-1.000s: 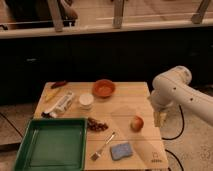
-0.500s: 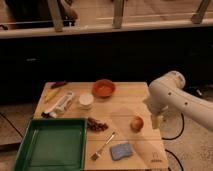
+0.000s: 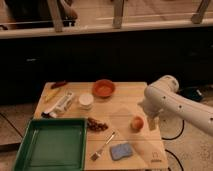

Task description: Place apple in paper cup

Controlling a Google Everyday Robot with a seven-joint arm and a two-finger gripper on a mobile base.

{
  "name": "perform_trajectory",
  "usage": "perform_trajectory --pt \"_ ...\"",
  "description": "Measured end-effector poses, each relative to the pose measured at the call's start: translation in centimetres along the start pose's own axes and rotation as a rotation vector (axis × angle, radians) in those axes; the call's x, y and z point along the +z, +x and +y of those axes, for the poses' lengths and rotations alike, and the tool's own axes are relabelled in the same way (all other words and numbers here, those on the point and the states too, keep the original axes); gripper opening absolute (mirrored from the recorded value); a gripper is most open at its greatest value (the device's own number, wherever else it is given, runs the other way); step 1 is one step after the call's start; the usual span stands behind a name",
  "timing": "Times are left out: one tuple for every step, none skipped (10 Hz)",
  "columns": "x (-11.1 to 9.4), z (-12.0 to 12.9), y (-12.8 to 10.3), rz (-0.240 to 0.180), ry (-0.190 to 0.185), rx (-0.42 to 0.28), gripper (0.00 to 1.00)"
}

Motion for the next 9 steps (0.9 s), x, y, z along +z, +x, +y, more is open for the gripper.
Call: perform_trajectory --pt "0.8 -0.1 -0.3 -0.005 0.003 -0.021 0.80" --pt "1.3 -0.1 -0.5 -0.011 0.005 -0.041 0.80" --pt "1.7 -0.1 -0.6 -0.014 0.006 -0.056 0.80" --pt "2.2 -0.1 -0.7 -0.019 0.007 -0.076 0.80" --pt "2.6 -0.1 -0.7 -0.024 0.007 -0.089 0.80" --pt "3.2 -0.1 -0.7 -0.026 0.008 -0.104 0.80" --pt "3.7 -0.2 -0.8 -0.032 0.010 -0.118 0.80" --pt "4.3 -0.2 -0.9 -0.040 0.008 -0.132 0.80" --pt "4.6 -0.3 -1.0 -0.043 0.007 -0.144 0.80"
